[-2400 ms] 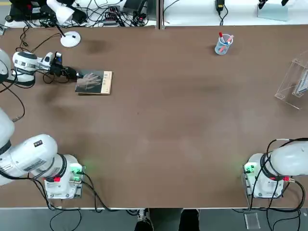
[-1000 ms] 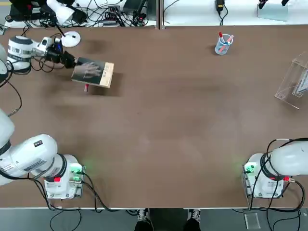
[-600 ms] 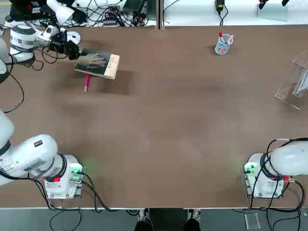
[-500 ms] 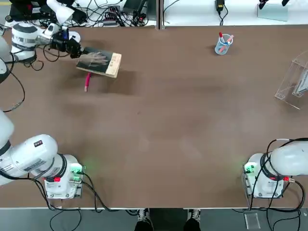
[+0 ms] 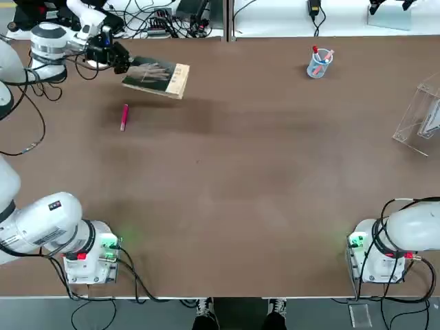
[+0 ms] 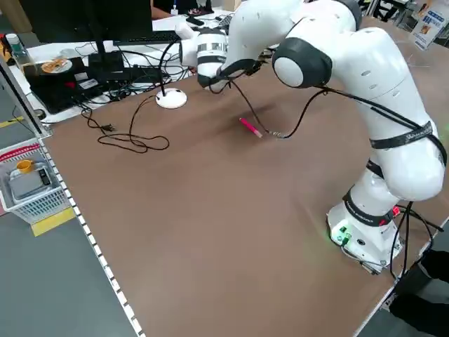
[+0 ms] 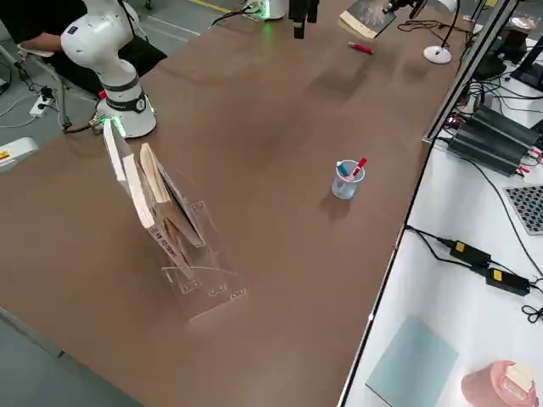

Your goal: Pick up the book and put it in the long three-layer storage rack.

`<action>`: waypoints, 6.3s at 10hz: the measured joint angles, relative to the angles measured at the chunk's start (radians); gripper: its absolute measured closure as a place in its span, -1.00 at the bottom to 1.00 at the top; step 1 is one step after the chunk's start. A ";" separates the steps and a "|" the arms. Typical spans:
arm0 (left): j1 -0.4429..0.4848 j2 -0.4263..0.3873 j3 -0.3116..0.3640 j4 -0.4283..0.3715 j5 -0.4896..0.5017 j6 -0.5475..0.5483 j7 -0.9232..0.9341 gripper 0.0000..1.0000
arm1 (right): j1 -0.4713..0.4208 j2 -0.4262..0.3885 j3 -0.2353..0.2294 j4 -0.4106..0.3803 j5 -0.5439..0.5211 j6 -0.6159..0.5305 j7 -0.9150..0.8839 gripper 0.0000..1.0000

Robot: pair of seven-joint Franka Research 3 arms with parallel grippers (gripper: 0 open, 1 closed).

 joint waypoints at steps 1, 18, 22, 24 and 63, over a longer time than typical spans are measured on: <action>0.000 0.000 -0.026 0.000 0.000 0.022 -0.016 0.99 | 0.000 0.000 0.001 -0.003 0.001 -0.008 0.000 -1.00; -0.294 -0.058 -0.260 0.019 -0.038 0.522 -0.185 0.99 | 0.027 0.104 0.004 -0.101 0.254 0.080 0.024 -0.97; -0.369 -0.033 -0.252 0.020 -0.200 0.558 -0.042 0.99 | 0.010 0.119 0.001 -0.152 0.388 0.131 0.001 -0.97; -0.396 -0.018 -0.251 0.021 -0.207 0.575 -0.019 0.99 | -0.021 0.125 0.000 -0.183 0.503 0.141 -0.043 -0.97; -0.666 0.057 -0.224 0.121 -0.391 1.018 0.011 0.99 | -0.153 0.339 0.003 -0.447 1.463 -0.049 -0.484 -0.92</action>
